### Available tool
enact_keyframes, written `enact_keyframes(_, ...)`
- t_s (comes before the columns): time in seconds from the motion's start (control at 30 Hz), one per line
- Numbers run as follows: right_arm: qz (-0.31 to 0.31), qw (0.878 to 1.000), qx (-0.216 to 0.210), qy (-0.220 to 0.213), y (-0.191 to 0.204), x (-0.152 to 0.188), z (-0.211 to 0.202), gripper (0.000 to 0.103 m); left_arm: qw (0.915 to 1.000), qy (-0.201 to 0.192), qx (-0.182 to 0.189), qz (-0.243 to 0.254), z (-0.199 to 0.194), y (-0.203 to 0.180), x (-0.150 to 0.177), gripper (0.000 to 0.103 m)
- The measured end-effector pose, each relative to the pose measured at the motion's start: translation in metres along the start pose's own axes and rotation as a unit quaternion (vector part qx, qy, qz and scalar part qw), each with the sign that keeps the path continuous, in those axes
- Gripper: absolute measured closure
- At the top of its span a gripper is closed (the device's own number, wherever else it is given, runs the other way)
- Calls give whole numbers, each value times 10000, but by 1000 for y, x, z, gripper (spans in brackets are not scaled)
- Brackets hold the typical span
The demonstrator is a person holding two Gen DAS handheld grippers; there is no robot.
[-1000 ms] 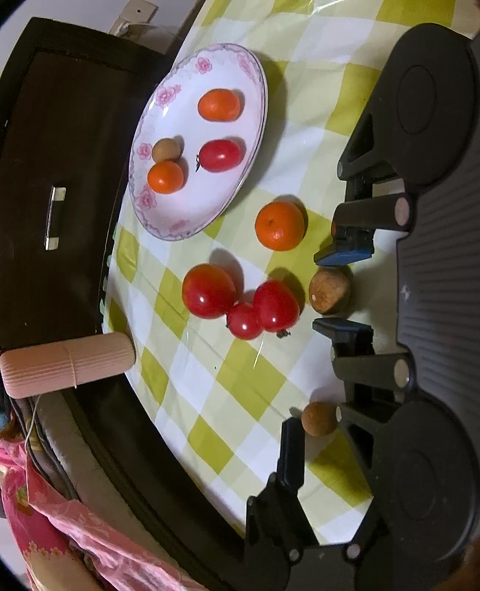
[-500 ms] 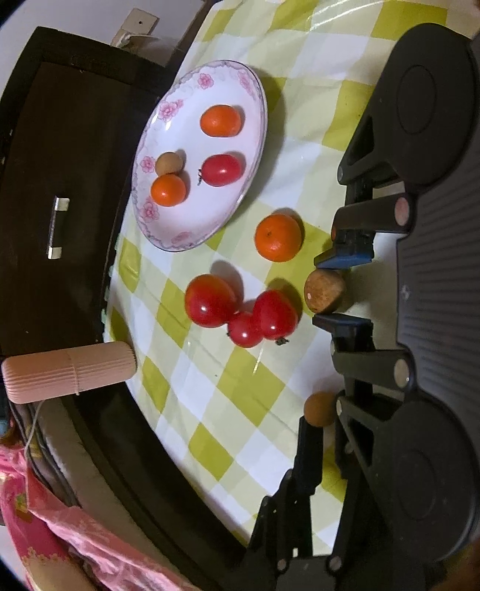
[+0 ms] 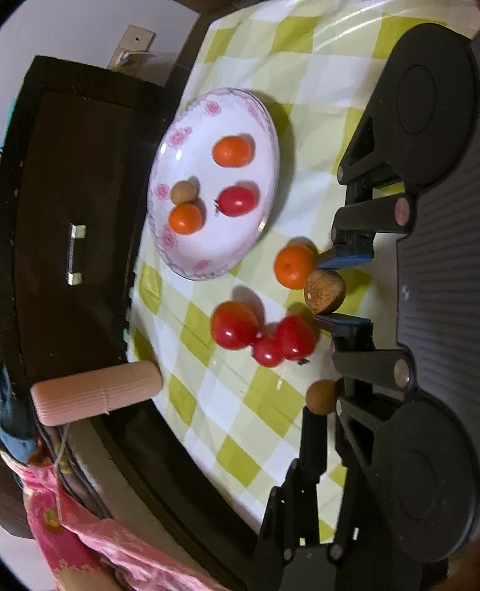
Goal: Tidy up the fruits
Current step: 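Carry both brown fruits over the white bowl and open both tools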
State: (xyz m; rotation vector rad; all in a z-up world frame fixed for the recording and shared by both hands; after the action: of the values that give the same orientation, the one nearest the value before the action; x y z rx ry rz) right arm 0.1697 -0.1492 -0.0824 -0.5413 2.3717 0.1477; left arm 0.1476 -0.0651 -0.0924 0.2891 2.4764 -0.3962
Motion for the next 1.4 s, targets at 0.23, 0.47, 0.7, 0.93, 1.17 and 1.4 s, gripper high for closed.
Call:
enact_keyframes(0.23,350,9988,256,-213,-28,-11,-12,78,9994,-310,121,-103,1,-20,-29,70)
enact_keyframes(0.47,658,9963,429,-334,-55,-18,-16,78,9990,-394,183,-99,10,-34,-45,71)
enact_keyframes(0.7,943,9928,616,-403,-85,-24,-9,78,9987,-462,215,-92,28,-45,-71,72)
enact_keyframes(0.93,1149,9905,664,-375,-104,-26,0,77,9987,-427,246,-158,46,-48,-89,72)
enact_keyframes(1.17,1188,9903,666,-260,-109,-20,10,77,9991,-316,206,-191,59,-48,-87,72)
enact_keyframes(1.4,1213,9902,662,-195,-110,-19,18,77,9992,-261,173,-241,67,-45,-87,72)
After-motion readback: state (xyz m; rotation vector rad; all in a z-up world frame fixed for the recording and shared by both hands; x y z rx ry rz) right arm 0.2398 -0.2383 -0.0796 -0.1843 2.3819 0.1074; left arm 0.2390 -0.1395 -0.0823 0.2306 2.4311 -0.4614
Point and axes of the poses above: each gripper's, at about its wrist camera, not at the fingertips, and z roughly the way its jaws point, y to its left, x to its underside, the point moved 9 cm from there along z, roughly the way its jaws point, and after that the axes turned 13 degrees about -z, right-handed, at the moved point
